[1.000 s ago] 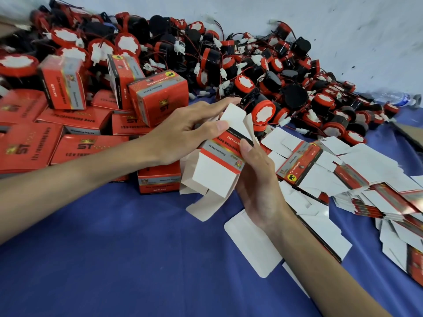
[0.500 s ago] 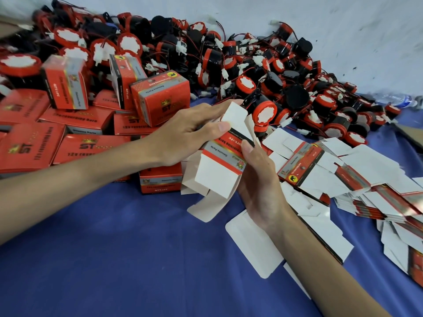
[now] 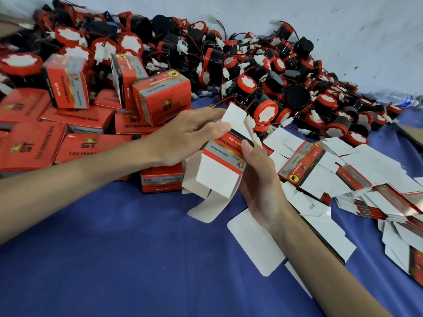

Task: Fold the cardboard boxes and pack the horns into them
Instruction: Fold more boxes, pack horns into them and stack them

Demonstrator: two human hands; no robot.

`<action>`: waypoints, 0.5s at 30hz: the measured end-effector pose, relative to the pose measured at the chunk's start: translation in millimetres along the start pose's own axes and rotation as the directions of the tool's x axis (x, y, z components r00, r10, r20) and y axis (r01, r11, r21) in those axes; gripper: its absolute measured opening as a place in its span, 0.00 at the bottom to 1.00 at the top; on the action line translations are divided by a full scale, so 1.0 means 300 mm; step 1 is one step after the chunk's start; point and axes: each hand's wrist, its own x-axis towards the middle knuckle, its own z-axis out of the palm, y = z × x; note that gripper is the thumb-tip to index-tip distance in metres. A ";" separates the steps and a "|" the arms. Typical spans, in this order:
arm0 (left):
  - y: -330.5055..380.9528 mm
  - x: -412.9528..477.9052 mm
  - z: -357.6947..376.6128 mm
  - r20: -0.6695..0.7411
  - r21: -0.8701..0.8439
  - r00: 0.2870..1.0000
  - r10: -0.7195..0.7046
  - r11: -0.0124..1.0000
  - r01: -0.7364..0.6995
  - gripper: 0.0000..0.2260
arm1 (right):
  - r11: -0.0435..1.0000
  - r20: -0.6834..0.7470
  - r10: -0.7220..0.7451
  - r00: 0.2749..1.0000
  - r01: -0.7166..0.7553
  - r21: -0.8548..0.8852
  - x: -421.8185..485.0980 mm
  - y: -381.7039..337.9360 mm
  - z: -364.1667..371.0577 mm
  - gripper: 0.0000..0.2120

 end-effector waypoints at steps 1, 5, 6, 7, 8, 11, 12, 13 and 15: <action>-0.001 0.001 0.000 0.001 -0.002 1.000 -0.002 1.000 0.002 0.13 | 1.000 0.000 0.002 1.000 -0.002 0.001 0.001 0.000 0.000 0.29; -0.005 0.004 0.000 0.003 0.022 1.000 -0.006 1.000 0.006 0.17 | 1.000 0.007 0.006 1.000 -0.007 0.013 0.002 -0.001 -0.004 0.30; -0.006 0.004 -0.001 0.002 0.024 1.000 -0.006 1.000 0.006 0.17 | 1.000 0.011 0.006 1.000 -0.006 0.014 0.002 -0.001 -0.006 0.30; -0.006 0.004 -0.001 0.003 0.024 1.000 -0.004 1.000 0.004 0.16 | 1.000 0.014 0.004 1.000 -0.004 0.015 0.003 0.000 -0.007 0.30; -0.006 0.004 0.000 0.005 0.024 1.000 0.000 1.000 0.000 0.16 | 1.000 0.016 0.002 1.000 -0.002 0.017 0.003 0.001 -0.007 0.30; -0.008 0.004 0.002 0.001 0.046 1.000 0.001 0.999 -0.001 0.17 | 1.000 0.022 -0.001 1.000 0.001 0.027 0.006 0.004 -0.007 0.33; -0.008 0.005 0.002 -0.001 0.059 1.000 0.005 0.998 -0.005 0.18 | 1.000 0.022 0.000 1.000 -0.001 0.031 0.006 0.003 -0.006 0.35; -0.009 0.005 0.002 -0.004 0.070 1.000 0.010 0.997 -0.010 0.19 | 1.000 0.022 0.001 1.000 -0.002 0.031 0.007 0.003 -0.005 0.36; -0.010 0.006 0.002 -0.010 0.081 1.000 0.017 0.997 -0.016 0.20 | 1.000 0.026 -0.001 1.000 0.001 0.018 0.007 0.003 -0.007 0.36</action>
